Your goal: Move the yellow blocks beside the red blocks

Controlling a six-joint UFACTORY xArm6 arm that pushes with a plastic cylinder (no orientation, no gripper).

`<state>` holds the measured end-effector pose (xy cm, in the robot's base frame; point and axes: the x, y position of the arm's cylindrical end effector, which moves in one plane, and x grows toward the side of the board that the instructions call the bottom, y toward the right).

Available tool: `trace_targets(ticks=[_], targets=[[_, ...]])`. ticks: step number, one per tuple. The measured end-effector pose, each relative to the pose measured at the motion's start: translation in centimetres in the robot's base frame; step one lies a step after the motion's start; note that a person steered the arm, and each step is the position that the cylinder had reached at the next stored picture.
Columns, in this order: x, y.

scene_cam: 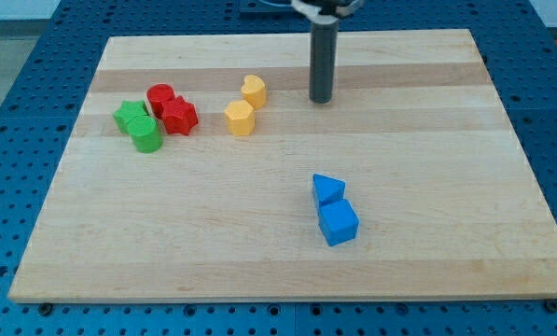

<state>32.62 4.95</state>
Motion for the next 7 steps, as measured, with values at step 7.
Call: trace_targets(ticks=[7], targets=[[4.8, -3.6]])
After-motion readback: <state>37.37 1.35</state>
